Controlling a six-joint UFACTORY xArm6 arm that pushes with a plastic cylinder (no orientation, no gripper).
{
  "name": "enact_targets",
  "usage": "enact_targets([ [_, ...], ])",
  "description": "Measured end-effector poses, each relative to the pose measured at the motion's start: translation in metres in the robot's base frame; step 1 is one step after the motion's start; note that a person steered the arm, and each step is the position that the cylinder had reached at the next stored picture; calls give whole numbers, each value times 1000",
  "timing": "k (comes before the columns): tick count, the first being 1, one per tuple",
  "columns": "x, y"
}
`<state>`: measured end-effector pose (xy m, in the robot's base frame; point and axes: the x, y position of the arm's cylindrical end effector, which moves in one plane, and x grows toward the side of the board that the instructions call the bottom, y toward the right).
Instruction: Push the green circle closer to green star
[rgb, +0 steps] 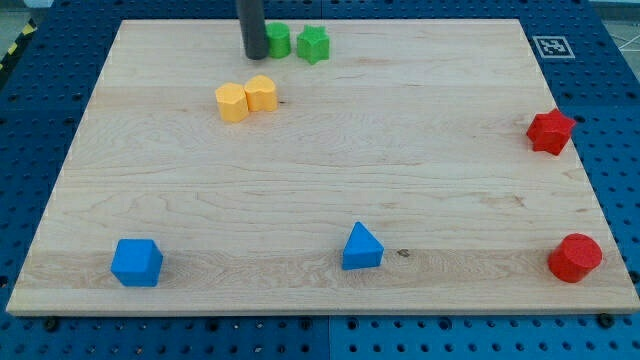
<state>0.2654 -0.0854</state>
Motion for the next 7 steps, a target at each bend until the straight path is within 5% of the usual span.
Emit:
enact_targets([
  [3,-57,-43],
  [5,-43,19],
  [7,-49,-40],
])
